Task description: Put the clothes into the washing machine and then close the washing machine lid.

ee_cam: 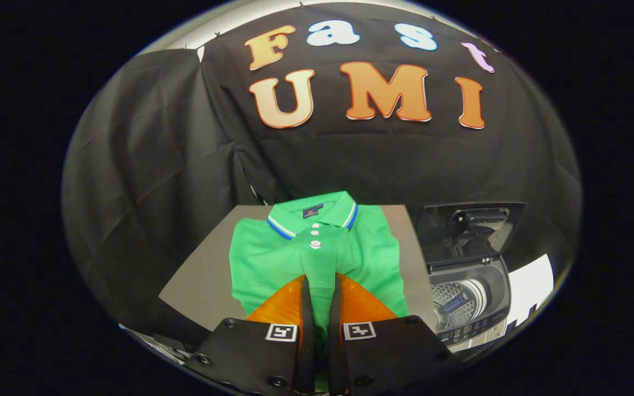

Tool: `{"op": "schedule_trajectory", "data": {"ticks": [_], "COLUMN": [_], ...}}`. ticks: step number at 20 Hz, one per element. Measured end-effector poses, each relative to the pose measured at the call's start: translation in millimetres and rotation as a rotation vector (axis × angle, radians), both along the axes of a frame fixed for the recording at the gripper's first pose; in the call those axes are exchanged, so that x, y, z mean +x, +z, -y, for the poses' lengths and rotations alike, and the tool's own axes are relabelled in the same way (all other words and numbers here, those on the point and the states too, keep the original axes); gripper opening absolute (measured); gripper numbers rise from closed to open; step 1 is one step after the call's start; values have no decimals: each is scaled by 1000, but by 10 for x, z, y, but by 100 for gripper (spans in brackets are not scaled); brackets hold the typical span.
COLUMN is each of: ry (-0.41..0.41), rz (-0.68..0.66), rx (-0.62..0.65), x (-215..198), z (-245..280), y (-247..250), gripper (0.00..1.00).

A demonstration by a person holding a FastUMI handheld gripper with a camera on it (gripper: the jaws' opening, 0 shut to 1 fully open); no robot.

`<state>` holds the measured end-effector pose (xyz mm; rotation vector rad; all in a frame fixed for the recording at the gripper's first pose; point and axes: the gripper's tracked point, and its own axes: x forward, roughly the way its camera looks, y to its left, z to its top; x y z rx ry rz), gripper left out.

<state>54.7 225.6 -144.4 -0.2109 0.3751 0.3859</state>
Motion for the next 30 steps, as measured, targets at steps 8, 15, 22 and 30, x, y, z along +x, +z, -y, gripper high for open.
{"op": "schedule_trajectory", "data": {"ticks": [8, 15, 22, 30], "ry": [-121, -223, -331, -375], "rz": [136, 230, 283, 266], "rx": [59, 147, 147, 130], "x": [-32, -73, 5, 300], "z": [768, 1415, 2275, 3037], "y": [826, 1338, 1575, 1511], "gripper": [17, 17, 17, 17]}}
